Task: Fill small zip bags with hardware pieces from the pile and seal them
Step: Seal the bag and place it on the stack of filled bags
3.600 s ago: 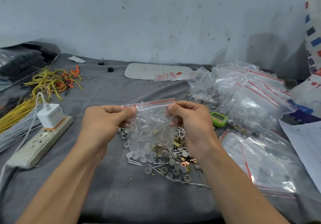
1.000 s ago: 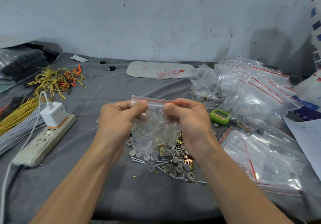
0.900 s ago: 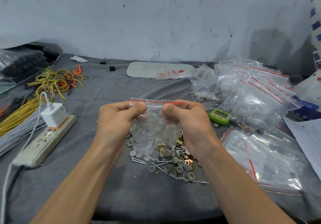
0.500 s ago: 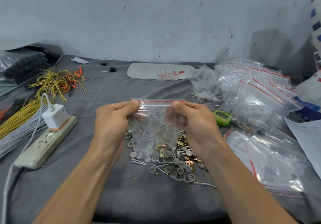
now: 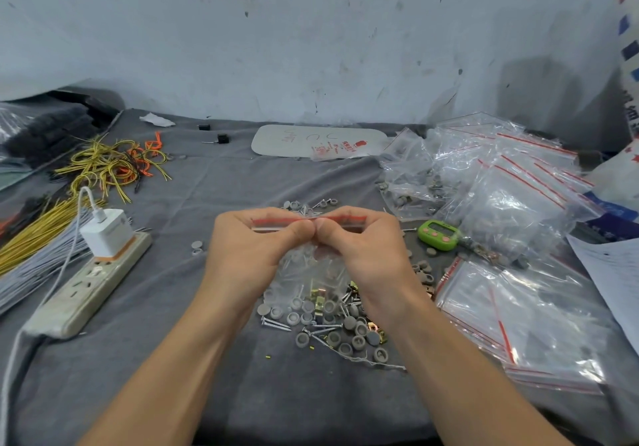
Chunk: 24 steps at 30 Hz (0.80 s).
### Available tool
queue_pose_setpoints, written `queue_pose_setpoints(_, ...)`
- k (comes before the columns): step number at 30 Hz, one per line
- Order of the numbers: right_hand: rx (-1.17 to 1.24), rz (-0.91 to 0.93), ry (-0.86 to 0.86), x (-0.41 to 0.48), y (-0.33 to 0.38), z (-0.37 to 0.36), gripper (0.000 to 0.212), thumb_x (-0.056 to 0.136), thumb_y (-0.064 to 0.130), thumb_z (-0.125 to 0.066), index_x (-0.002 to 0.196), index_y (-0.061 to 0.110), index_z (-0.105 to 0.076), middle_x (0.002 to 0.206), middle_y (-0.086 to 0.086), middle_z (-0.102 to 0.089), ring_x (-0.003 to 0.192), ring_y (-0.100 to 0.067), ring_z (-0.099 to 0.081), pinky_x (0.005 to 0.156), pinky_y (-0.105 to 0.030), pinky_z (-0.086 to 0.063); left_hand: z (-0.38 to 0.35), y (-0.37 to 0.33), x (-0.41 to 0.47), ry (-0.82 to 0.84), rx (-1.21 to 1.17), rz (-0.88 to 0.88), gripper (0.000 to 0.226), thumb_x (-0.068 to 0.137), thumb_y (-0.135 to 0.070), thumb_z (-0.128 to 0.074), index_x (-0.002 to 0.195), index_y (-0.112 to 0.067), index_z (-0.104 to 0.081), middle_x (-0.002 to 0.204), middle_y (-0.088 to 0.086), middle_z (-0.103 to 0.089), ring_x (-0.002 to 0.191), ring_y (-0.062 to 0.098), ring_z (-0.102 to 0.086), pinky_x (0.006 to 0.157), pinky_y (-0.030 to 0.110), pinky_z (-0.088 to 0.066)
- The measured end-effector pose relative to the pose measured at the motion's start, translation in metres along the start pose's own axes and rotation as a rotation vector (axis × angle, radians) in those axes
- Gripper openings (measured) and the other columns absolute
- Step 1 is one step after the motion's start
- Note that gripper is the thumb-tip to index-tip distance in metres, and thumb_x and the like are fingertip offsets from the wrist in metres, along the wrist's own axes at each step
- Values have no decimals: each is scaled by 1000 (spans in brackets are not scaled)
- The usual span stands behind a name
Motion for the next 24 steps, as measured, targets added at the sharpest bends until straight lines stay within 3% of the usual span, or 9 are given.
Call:
queue_pose_setpoints(3, -4, -13, 6, 1, -3, -2, 16, 87, 3, -77, 74, 12, -79, 74, -14, -76, 64, -22, -69, 62, -29, -57, 2, 3, 3, 29, 34, 22, 5, 72, -10, -84, 75, -13, -82, 75, 14, -77, 70, 22, -75, 67, 24, -57)
queue_pose_setpoints(9, 54, -66, -7, 1, 0, 6, 7, 84, 5, -81, 78, 9, -80, 72, -11, -75, 64, -18, -69, 67, -32, -60, 6, 4, 6, -3, 64, 18, 20, 60, -33, -84, 73, -18, -82, 71, 9, -76, 62, 11, -69, 61, 18, -52)
queue_pose_setpoints(13, 77, -84, -84, 2, 4, 16, 8, 85, 4, -80, 78, 6, -76, 65, -8, -72, 54, -12, -64, 55, -22, -54, 17, 4, 7, -80, 23, 87, 14, 58, -28, -83, 68, -19, -82, 69, 8, -75, 59, 8, -68, 57, 15, -51)
queue_pose_setpoints(17, 120, -102, -28, 1, 5, 14, 8, 90, 6, -74, 82, 8, -75, 72, -10, -74, 61, -16, -65, 62, -27, -56, 14, 5, 7, -108, -17, 117, 13, 75, -12, -81, 63, -14, -78, 63, 4, -72, 55, 6, -64, 53, 14, -49)
queue_pose_setpoints(20, 125, -123, 32, 2, 10, 17, 15, 92, 6, -71, 80, 13, -78, 80, -12, -77, 68, -19, -69, 70, -34, -59, 17, 4, 8, -113, -64, 117, 10, 77, -16, -79, 68, -12, -79, 67, 4, -73, 57, 6, -65, 54, 14, -50)
queue_pose_setpoints(24, 129, -103, -32, 2, 9, 17, 25, 89, 1, -73, 68, 13, -75, 71, -13, -72, 61, -19, -65, 60, -27, -58, 19, 6, 10, -167, -71, 123, 16, 86, -9, -74, 71, -8, -76, 62, 5, -72, 54, 7, -64, 53, 14, -49)
Point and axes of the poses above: each hand's wrist, its own x-axis towards the middle knuckle, its own z-axis out of the back of the hand, y = z × x, the point moved 3 cm from there along x, towards the middle knuckle
